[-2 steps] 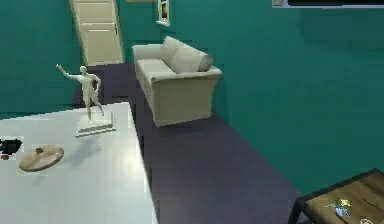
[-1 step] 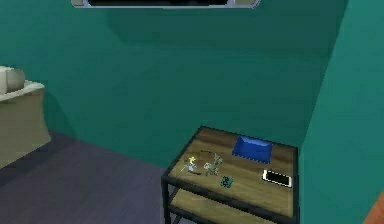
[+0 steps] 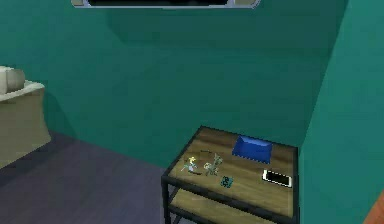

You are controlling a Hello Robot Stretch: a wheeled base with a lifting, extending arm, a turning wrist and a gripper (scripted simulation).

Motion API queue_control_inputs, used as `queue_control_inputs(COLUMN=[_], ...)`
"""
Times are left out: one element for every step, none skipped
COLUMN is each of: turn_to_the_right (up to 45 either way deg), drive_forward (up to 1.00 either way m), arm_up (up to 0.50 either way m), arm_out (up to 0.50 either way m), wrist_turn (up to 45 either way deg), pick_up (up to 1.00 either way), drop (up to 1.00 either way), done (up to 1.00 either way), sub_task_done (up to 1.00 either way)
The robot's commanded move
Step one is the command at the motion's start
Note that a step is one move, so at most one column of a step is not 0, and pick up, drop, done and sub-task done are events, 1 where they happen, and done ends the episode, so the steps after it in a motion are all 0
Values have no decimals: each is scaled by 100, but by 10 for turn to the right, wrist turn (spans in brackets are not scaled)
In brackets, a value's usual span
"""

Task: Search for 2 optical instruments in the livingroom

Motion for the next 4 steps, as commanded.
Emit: queue_control_inputs(turn_to_the_right=[-450,-450,-420,0], drive_forward=[0,0,0,15], arm_up=[0,0,0,0], arm_out=[0,0,0,0], wrist_turn=[0,0,0,0], pick_up=[0,0,0,0], drop=[0,0,0,0], done=[0,0,0,0], sub_task_done=[0,0,0,0])
